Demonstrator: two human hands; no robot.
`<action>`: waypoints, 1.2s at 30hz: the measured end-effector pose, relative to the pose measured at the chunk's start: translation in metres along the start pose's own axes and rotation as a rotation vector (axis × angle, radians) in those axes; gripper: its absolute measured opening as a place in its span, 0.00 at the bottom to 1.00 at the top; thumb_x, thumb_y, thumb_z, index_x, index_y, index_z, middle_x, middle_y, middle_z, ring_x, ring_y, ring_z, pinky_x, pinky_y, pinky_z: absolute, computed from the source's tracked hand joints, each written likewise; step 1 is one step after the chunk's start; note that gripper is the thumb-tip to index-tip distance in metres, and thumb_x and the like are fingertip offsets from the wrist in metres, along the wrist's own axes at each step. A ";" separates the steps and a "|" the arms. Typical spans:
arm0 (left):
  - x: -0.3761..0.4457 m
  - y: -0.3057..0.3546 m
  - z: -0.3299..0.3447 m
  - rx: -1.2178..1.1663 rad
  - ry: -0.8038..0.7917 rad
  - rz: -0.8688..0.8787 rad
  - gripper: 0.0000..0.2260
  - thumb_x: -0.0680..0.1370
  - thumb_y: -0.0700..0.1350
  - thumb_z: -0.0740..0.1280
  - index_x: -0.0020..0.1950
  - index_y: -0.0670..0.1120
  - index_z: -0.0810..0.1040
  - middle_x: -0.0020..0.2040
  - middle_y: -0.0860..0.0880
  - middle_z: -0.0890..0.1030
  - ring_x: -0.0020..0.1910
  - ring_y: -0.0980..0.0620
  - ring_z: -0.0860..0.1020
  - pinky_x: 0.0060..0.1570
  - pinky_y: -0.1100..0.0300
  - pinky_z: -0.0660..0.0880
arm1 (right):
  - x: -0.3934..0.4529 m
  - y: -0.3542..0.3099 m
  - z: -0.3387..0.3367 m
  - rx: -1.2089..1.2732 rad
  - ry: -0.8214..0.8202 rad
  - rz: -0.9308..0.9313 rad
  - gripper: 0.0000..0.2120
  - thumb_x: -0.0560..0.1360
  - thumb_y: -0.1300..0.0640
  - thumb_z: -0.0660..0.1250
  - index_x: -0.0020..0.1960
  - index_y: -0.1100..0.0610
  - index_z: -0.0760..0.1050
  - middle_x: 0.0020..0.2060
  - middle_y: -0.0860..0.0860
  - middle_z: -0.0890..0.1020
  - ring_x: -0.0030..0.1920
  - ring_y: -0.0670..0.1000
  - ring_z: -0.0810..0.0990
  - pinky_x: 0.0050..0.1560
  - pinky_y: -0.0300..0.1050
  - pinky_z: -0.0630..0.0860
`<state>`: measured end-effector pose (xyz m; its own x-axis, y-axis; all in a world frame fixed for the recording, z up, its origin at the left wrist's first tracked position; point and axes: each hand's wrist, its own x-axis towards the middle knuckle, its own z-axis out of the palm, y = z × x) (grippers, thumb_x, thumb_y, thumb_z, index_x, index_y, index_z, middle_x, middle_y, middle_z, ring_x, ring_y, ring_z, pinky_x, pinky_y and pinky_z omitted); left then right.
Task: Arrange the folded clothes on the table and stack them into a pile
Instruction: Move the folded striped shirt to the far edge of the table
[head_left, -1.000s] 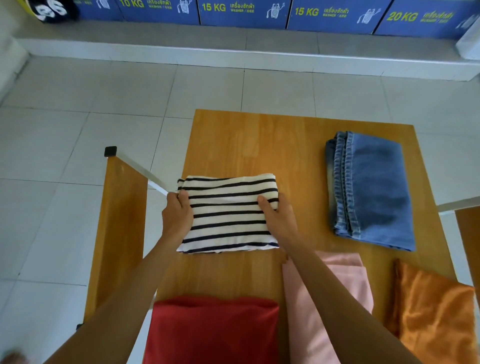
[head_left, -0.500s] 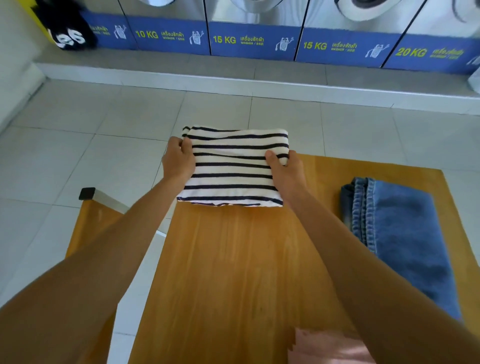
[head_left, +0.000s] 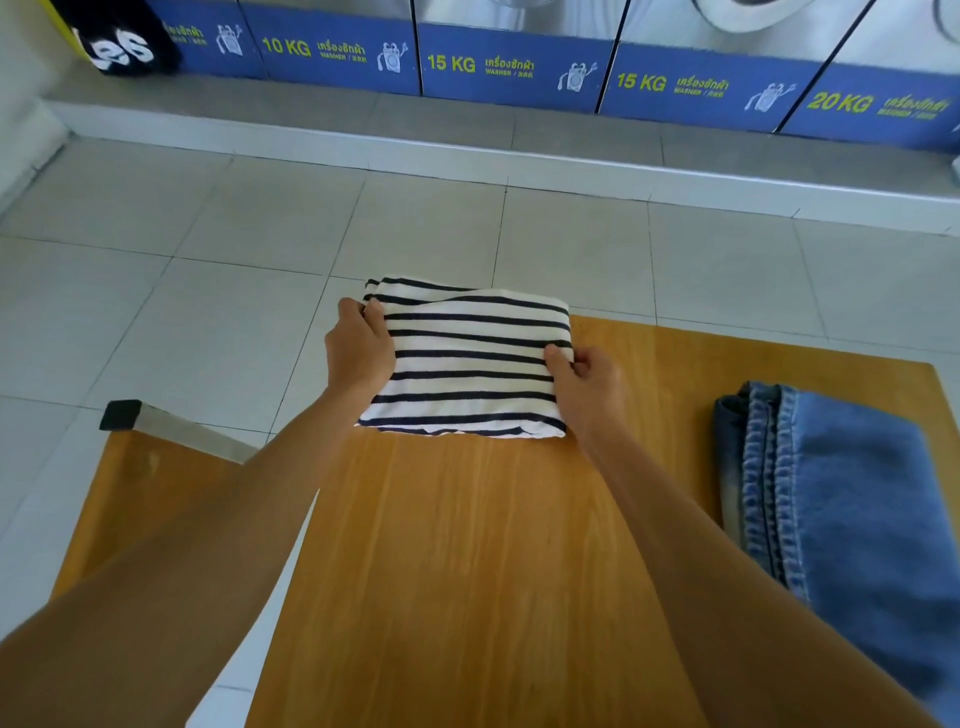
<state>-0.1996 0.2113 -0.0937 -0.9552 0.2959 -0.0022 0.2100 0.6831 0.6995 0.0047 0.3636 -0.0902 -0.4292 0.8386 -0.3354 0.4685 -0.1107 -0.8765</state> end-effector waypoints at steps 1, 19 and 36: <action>0.000 0.001 0.000 0.002 -0.001 -0.001 0.14 0.84 0.53 0.51 0.52 0.43 0.68 0.36 0.52 0.71 0.33 0.57 0.70 0.30 0.64 0.66 | 0.000 0.000 0.001 -0.005 0.015 -0.005 0.17 0.78 0.42 0.67 0.60 0.52 0.76 0.45 0.45 0.84 0.43 0.45 0.84 0.31 0.35 0.80; -0.070 0.004 -0.014 0.596 -0.315 0.466 0.27 0.82 0.60 0.46 0.80 0.53 0.50 0.81 0.48 0.45 0.80 0.48 0.41 0.75 0.38 0.40 | -0.017 -0.009 -0.004 0.077 0.027 0.067 0.21 0.77 0.43 0.70 0.62 0.56 0.76 0.49 0.49 0.84 0.48 0.50 0.84 0.47 0.49 0.85; -0.254 -0.005 -0.105 0.129 -0.454 0.189 0.30 0.81 0.49 0.61 0.80 0.47 0.53 0.80 0.47 0.56 0.79 0.48 0.52 0.76 0.43 0.55 | -0.214 0.012 -0.028 -0.133 -0.043 -0.033 0.08 0.75 0.53 0.70 0.54 0.51 0.80 0.45 0.42 0.82 0.44 0.40 0.80 0.38 0.32 0.73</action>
<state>0.0199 0.0627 -0.0217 -0.7172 0.6632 -0.2142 0.4219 0.6577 0.6241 0.1239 0.1983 -0.0190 -0.4774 0.8167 -0.3241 0.5502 -0.0097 -0.8350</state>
